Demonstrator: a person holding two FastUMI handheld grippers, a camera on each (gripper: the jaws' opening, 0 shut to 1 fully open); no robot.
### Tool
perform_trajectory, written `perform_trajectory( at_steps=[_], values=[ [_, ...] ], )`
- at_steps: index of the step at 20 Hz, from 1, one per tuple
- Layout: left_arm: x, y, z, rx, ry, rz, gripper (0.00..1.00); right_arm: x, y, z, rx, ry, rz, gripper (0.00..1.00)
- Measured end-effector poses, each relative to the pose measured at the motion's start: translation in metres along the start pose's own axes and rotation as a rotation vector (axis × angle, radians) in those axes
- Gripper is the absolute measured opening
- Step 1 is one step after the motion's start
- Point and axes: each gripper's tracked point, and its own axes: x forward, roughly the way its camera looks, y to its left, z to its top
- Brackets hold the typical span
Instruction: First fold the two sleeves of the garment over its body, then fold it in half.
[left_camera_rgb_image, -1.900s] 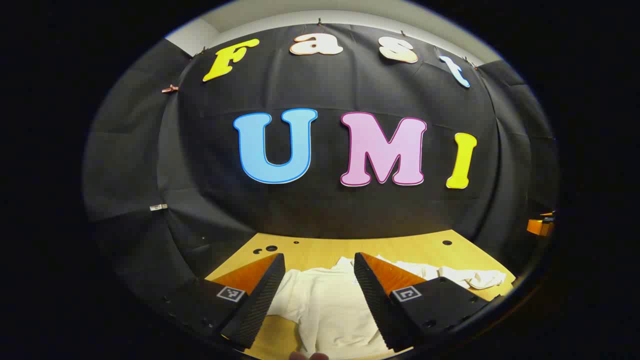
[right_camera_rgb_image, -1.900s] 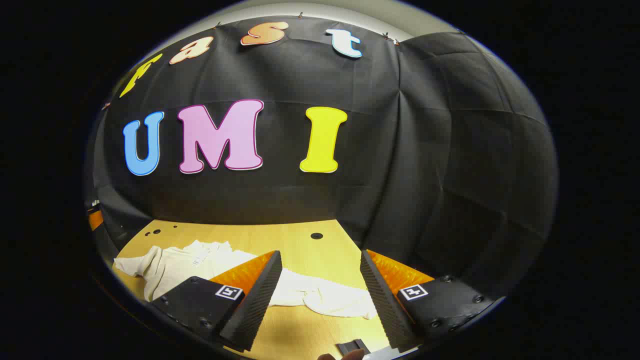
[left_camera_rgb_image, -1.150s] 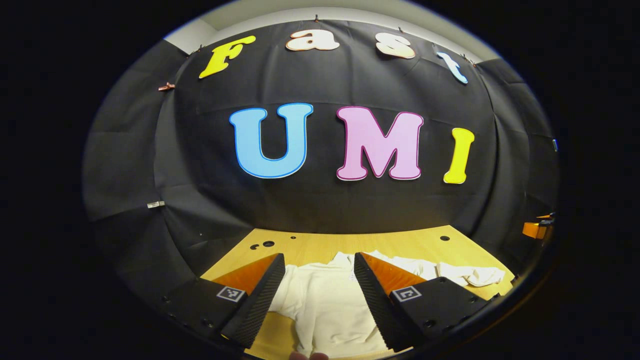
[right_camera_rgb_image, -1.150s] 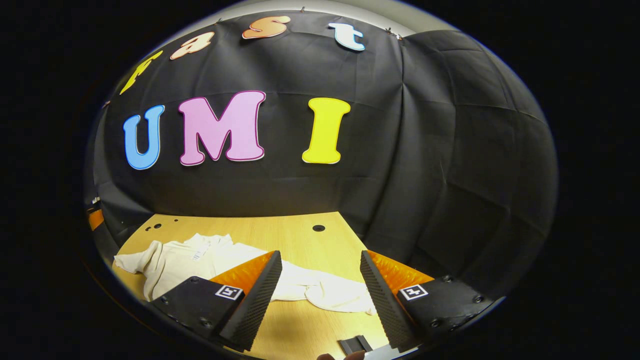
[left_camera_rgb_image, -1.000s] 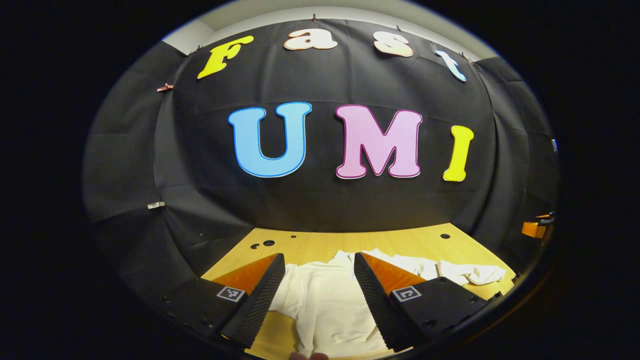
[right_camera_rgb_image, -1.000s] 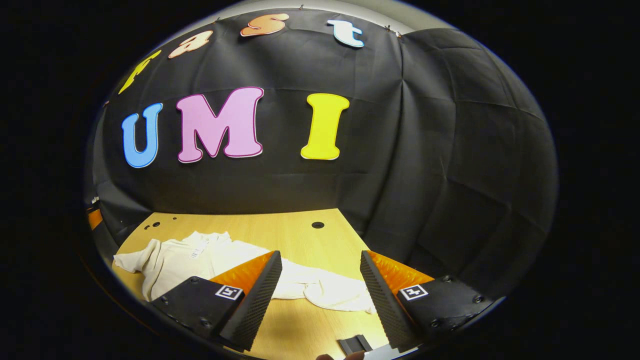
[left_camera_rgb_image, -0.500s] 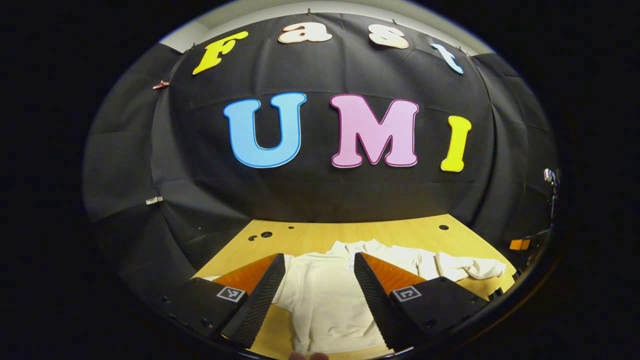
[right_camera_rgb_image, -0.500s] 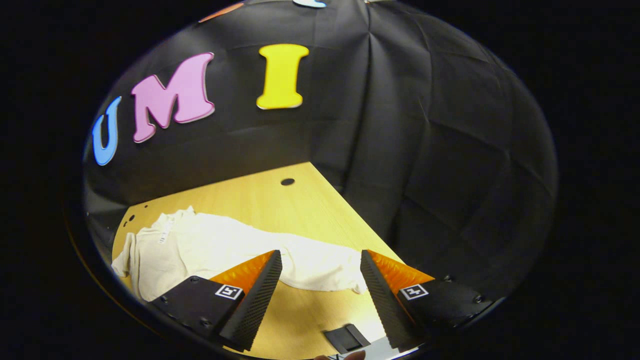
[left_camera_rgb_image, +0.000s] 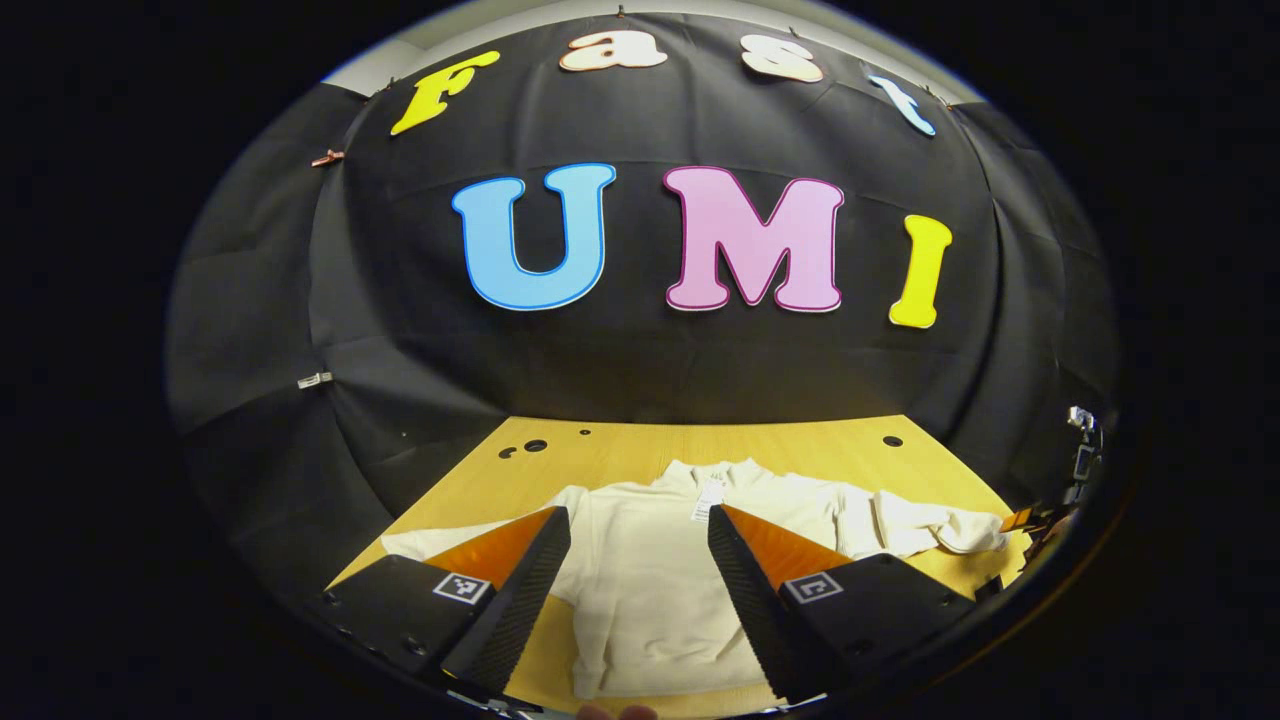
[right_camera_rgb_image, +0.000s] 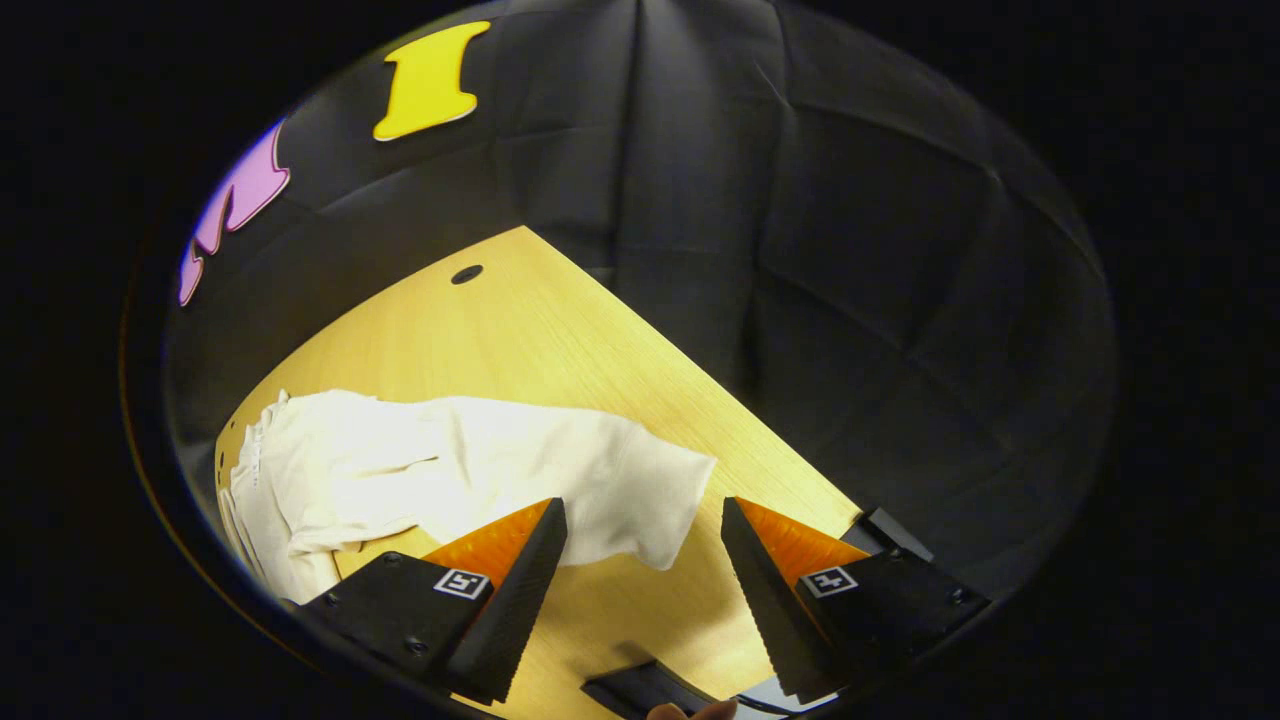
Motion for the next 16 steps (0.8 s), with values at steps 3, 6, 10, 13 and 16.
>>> perform_trajectory(
  at_steps=[3,6,10,13,16],
  values=[
    [-0.004,0.0,-0.006,0.01,0.016,0.015,0.91,0.019,0.001,-0.006,0.015,0.053,0.012,0.92],
    [-0.007,0.002,-0.012,0.004,0.033,0.033,0.91,0.035,0.003,-0.011,-0.017,0.088,-0.009,0.99],
    [-0.013,0.006,-0.013,0.004,0.038,0.049,0.91,0.039,0.006,-0.01,-0.08,0.103,-0.029,0.99],
    [-0.014,0.008,-0.016,0.005,0.039,0.05,0.91,0.042,0.006,-0.008,-0.09,0.103,-0.012,0.93],
    [-0.016,0.013,-0.016,0.005,0.039,0.045,0.91,0.041,0.015,-0.009,-0.068,0.1,0.016,0.25]
  ],
)
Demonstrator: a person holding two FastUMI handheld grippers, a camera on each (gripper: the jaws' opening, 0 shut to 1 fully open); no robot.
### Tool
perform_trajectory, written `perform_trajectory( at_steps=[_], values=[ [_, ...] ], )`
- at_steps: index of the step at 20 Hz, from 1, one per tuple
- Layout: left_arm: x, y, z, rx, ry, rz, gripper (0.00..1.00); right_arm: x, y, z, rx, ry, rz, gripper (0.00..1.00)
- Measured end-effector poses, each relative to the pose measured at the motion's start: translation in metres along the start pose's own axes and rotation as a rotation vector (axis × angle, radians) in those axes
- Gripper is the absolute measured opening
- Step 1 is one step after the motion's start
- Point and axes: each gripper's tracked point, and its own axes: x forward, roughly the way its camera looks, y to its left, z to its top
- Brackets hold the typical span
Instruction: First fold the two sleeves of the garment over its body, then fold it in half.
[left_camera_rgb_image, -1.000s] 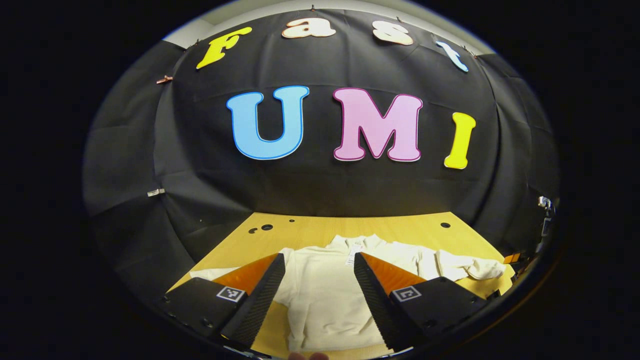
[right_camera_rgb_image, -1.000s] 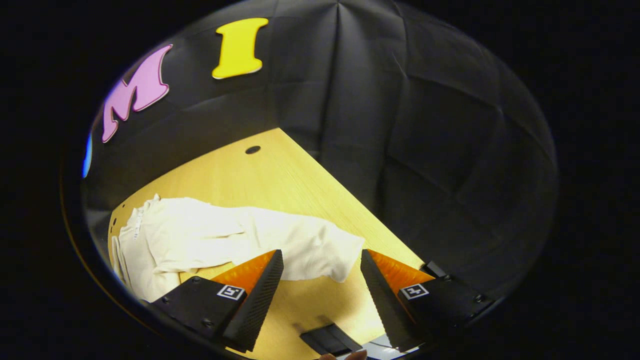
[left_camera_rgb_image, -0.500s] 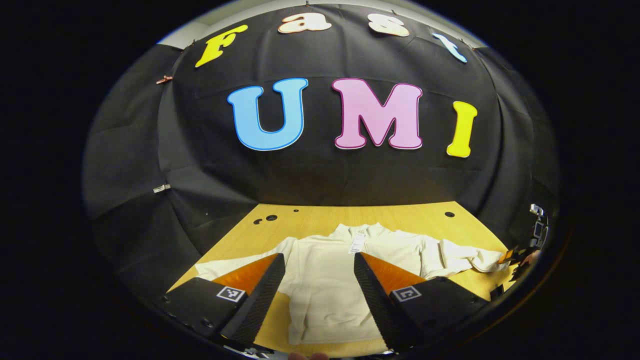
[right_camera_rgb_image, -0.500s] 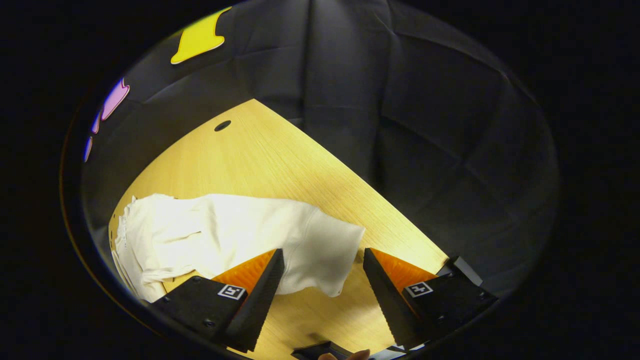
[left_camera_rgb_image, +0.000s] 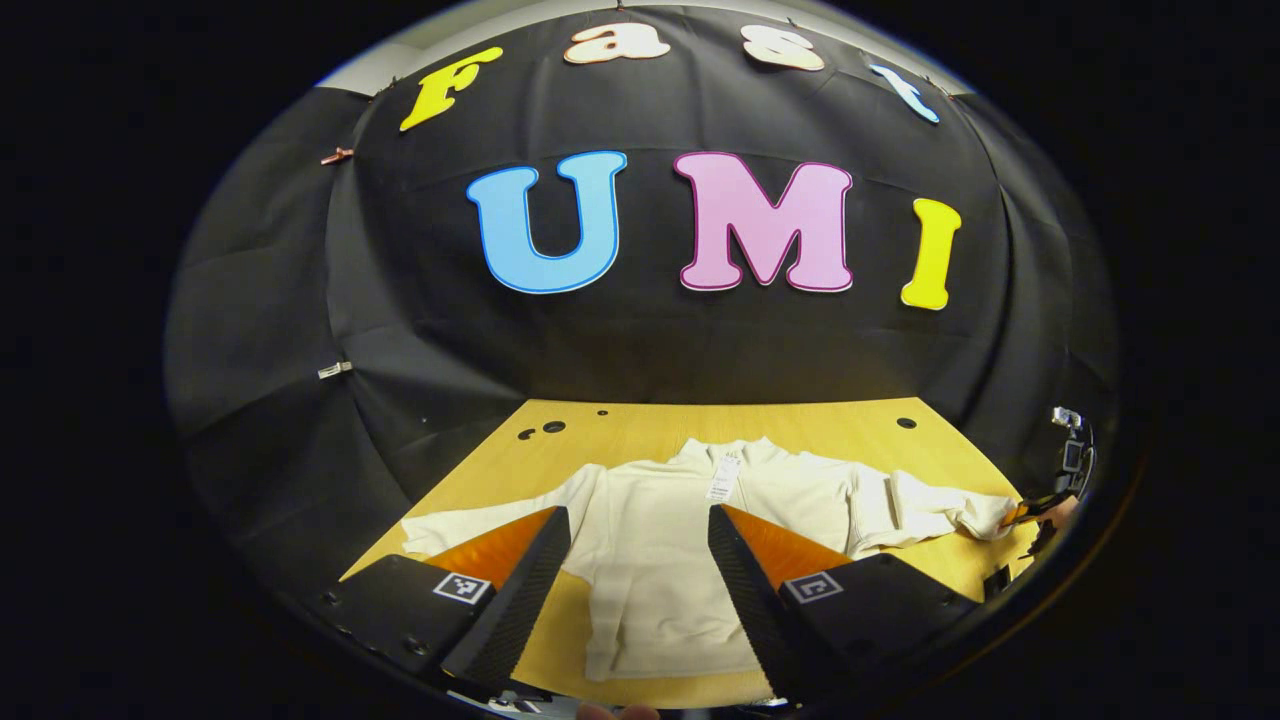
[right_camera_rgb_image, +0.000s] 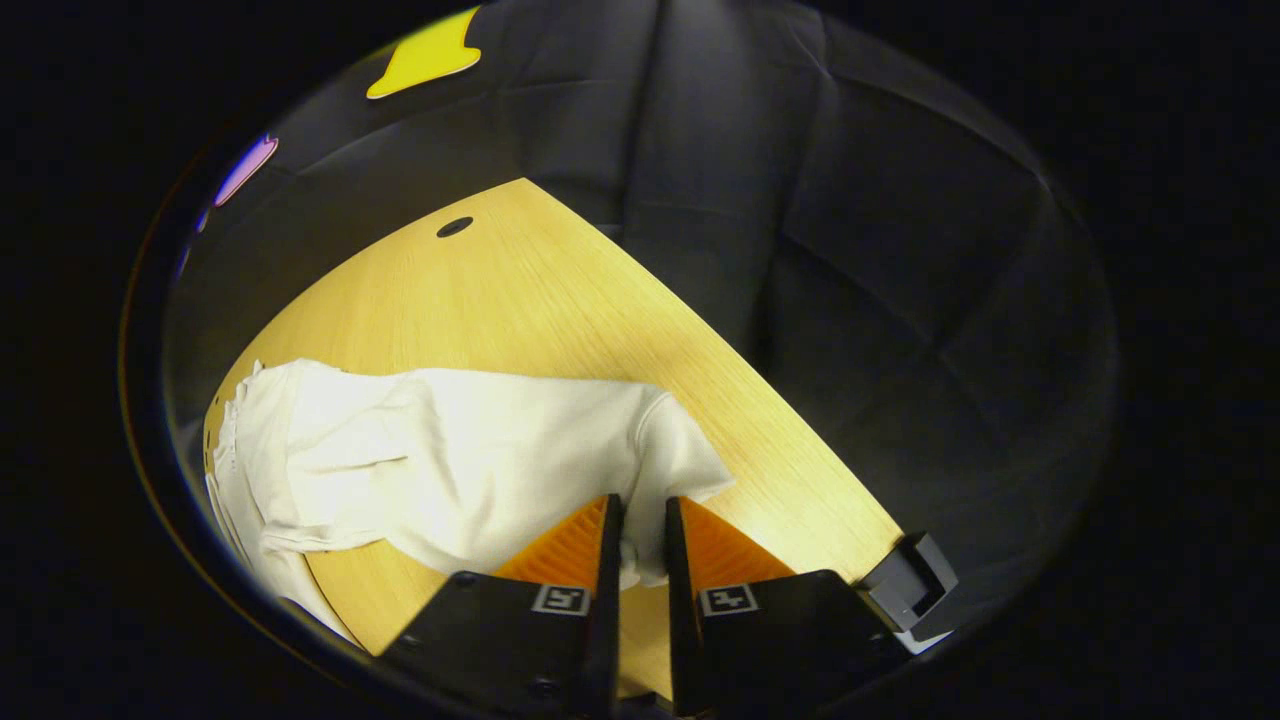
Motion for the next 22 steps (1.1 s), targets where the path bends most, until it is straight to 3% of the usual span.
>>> perform_trajectory(
  at_steps=[2,4,5,12,18,22],
  values=[
    [-0.001,0.004,-0.001,-0.001,0.001,-0.007,0.91,-0.003,0.004,-0.003,0.0,0.004,0.041,0.12],
    [-0.001,0.008,-0.003,-0.003,0.004,-0.015,0.91,-0.012,0.0,0.001,0.027,-0.021,0.047,0.13],
    [-0.001,0.011,-0.003,-0.004,0.001,-0.019,0.91,-0.017,-0.002,0.002,0.03,-0.041,0.041,0.07],
    [0.008,0.023,-0.01,-0.073,0.018,-0.057,0.92,-0.077,0.002,-0.007,0.07,-0.106,0.063,0.07],
    [0.015,0.038,-0.017,-0.102,0.027,-0.095,0.91,-0.129,0.065,-0.011,0.073,-0.173,0.17,0.07],
    [0.013,0.058,-0.016,-0.105,0.013,-0.103,0.91,-0.152,0.138,-0.007,0.057,-0.2,0.282,0.07]
  ],
)
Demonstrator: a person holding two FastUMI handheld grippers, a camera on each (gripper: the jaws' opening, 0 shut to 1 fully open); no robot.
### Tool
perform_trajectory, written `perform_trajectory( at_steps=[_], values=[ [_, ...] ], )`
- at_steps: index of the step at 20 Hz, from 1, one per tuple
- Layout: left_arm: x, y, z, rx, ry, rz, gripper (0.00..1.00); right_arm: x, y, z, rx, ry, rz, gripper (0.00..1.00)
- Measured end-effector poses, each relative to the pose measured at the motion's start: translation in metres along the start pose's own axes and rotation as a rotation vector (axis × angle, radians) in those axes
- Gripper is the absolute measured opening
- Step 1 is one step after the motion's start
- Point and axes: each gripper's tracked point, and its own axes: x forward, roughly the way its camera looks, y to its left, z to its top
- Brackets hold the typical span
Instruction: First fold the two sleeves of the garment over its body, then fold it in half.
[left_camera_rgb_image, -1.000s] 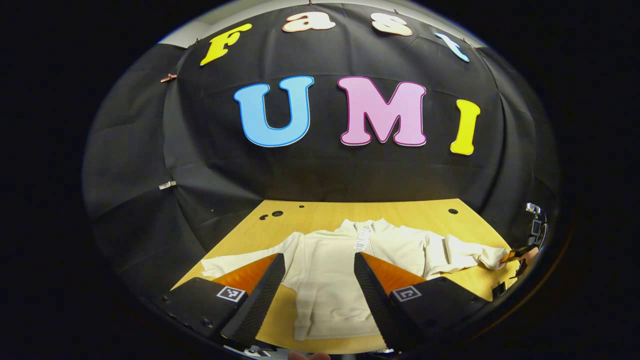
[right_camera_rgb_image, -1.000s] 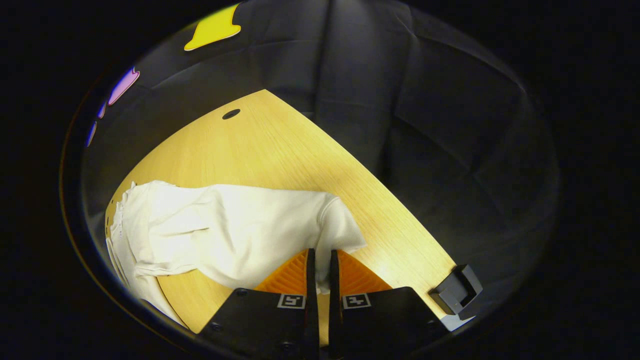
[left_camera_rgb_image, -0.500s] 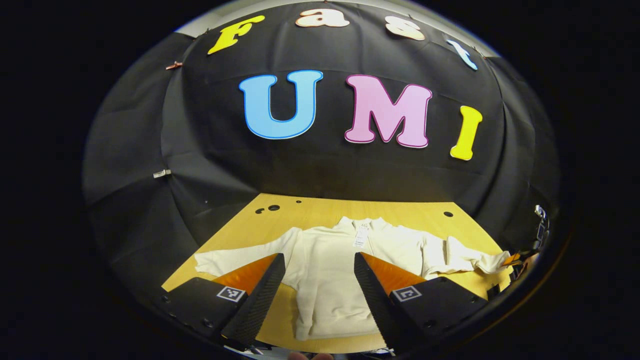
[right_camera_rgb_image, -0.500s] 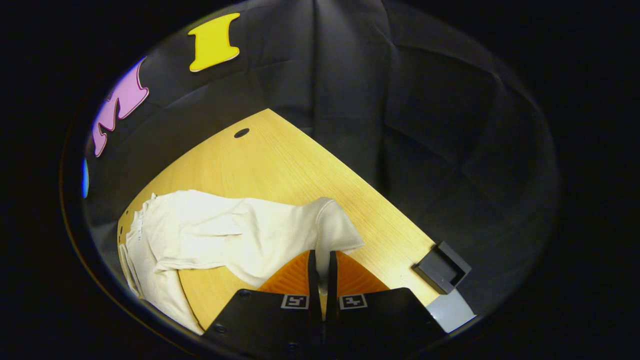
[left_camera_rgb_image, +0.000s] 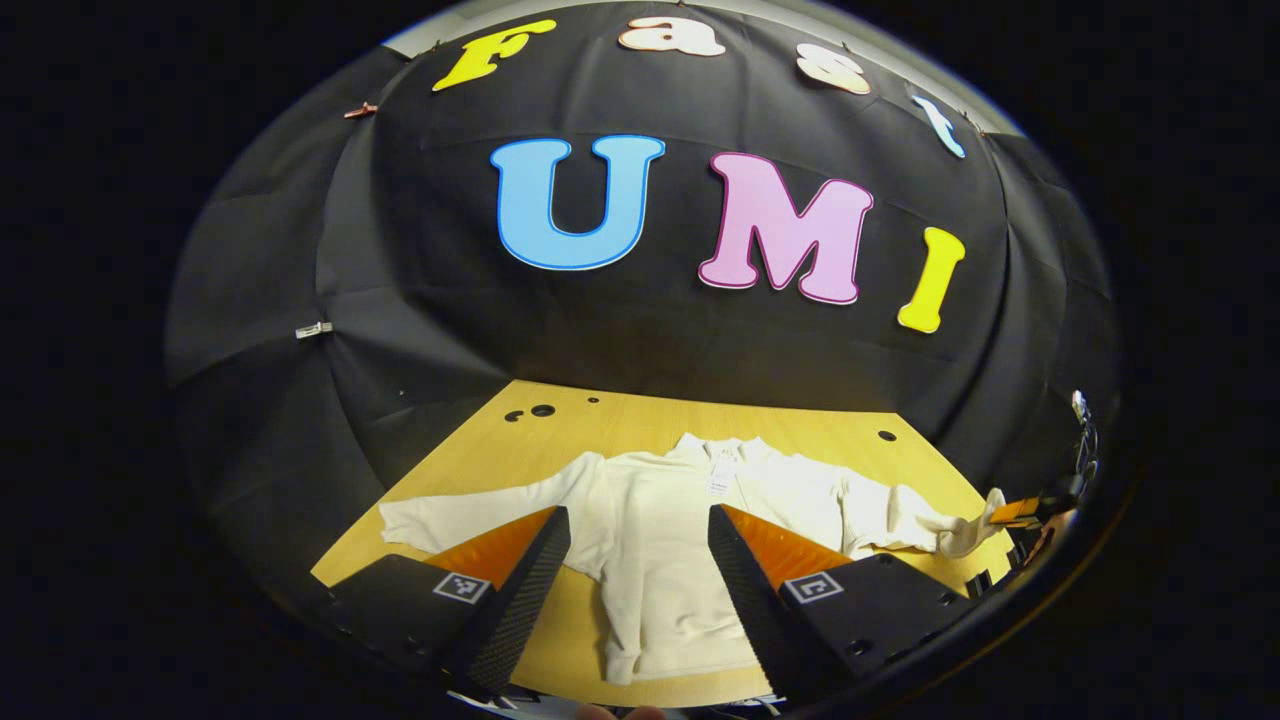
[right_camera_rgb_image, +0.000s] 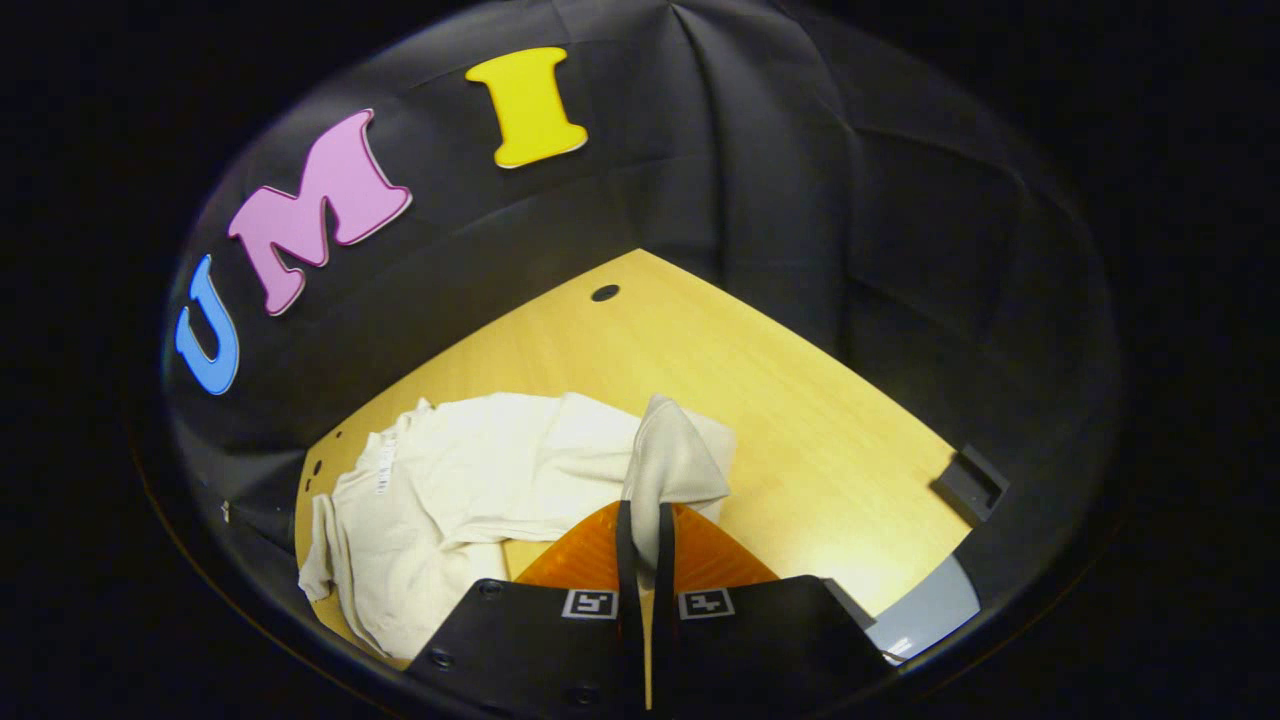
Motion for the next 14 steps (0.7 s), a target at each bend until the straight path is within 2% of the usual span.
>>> perform_trajectory(
  at_steps=[9,14],
  values=[
    [-0.01,0.073,-0.003,-0.043,-0.008,0.056,0.94,0.006,0.172,-0.01,-0.047,-0.027,0.216,0.07],
    [-0.008,0.12,-0.006,-0.066,-0.008,0.097,0.93,0.015,0.256,-0.037,-0.084,0.01,0.302,0.07]
  ],
)
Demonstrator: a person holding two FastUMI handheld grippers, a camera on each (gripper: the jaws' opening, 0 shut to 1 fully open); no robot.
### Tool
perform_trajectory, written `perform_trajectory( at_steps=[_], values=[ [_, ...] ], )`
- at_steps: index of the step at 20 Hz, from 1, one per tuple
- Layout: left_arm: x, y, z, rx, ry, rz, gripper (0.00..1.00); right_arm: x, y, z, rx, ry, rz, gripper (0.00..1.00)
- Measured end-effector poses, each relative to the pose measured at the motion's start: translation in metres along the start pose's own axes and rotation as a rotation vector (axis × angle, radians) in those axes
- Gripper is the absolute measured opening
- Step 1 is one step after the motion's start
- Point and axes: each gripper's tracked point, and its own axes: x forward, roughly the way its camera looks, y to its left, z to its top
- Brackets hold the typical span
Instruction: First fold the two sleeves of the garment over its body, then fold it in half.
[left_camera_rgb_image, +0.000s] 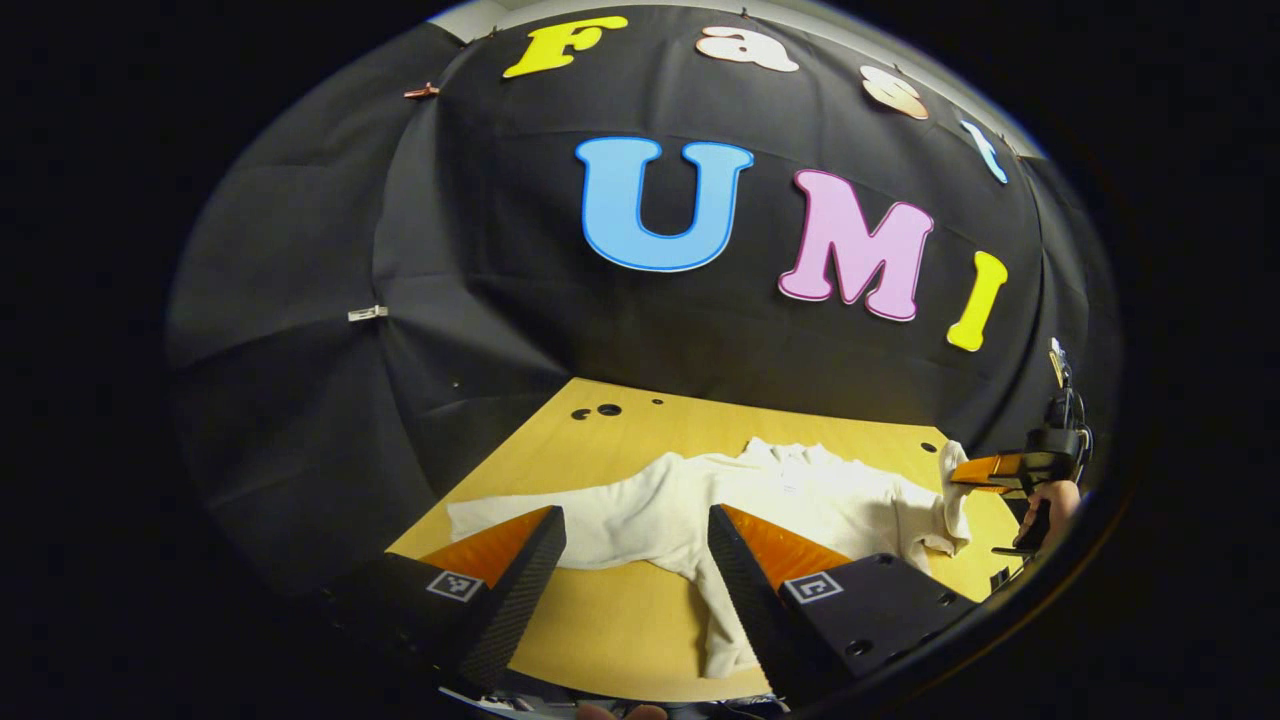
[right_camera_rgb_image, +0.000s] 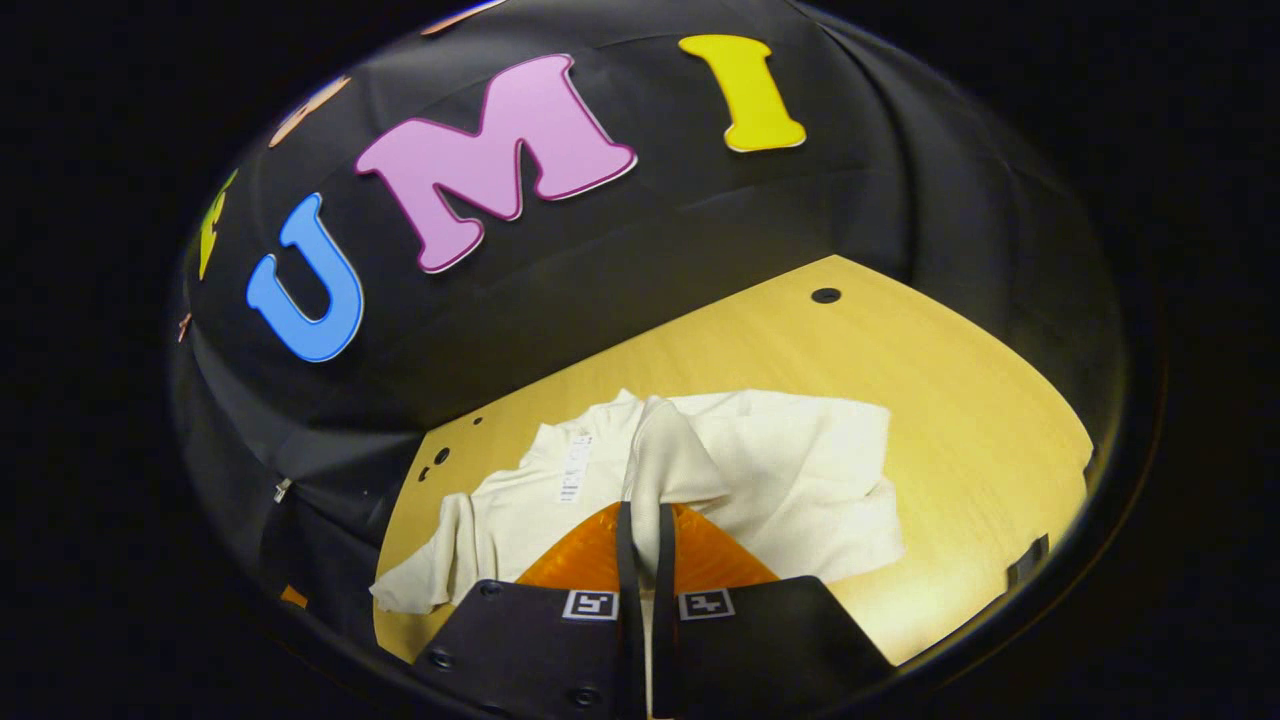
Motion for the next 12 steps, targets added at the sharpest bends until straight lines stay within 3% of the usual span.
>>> perform_trajectory(
  at_steps=[5,6,7,12],
  values=[
    [0.017,0.045,-0.006,-0.02,0.018,0.041,0.94,0.031,0.059,-0.045,-0.083,0.089,0.047,0.07],
    [0.021,0.054,-0.006,-0.02,0.023,0.047,0.89,0.038,0.068,-0.057,-0.102,0.111,0.049,0.07],
    [0.026,0.062,-0.008,-0.017,0.029,0.053,0.94,0.045,0.075,-0.067,-0.119,0.131,0.046,0.07],
    [0.046,0.105,-0.018,0.029,0.066,0.087,0.94,0.074,0.091,-0.122,-0.205,0.252,0.021,0.07]
  ],
)
